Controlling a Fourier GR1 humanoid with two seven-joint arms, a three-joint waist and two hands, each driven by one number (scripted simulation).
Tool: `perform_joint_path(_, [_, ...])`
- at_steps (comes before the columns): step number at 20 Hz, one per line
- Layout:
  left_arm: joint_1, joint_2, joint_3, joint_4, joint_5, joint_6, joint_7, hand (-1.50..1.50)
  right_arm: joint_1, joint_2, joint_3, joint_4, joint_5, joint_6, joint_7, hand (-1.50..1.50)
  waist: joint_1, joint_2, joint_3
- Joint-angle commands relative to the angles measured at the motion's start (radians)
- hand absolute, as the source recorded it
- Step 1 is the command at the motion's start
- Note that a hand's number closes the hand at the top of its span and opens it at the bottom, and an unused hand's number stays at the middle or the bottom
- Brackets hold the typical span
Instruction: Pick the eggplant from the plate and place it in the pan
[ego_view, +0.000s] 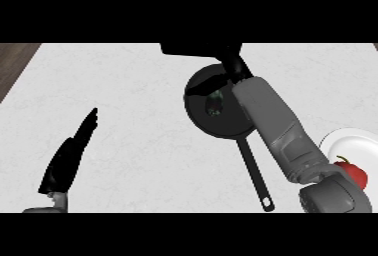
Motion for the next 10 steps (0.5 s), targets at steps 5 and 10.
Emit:
perform_joint_path(5, [0.023, -0.003, 0.014, -0.010, 0.009, 0.001, 0.001, 0.00, 0.061, -0.206, -0.124, -0.009, -0.104, 0.027, -0.039, -1.50, -0.015, 0.004, 0.001])
perform_joint_path(10, [0.027, 0.020, 0.029, -0.028, 0.022, -0.020, -0.014, 0.00, 0.115, -0.339, -0.137, -0.007, -0.109, 0.134, -0.125, -1.50, 0.002, 0.012, 0.003])
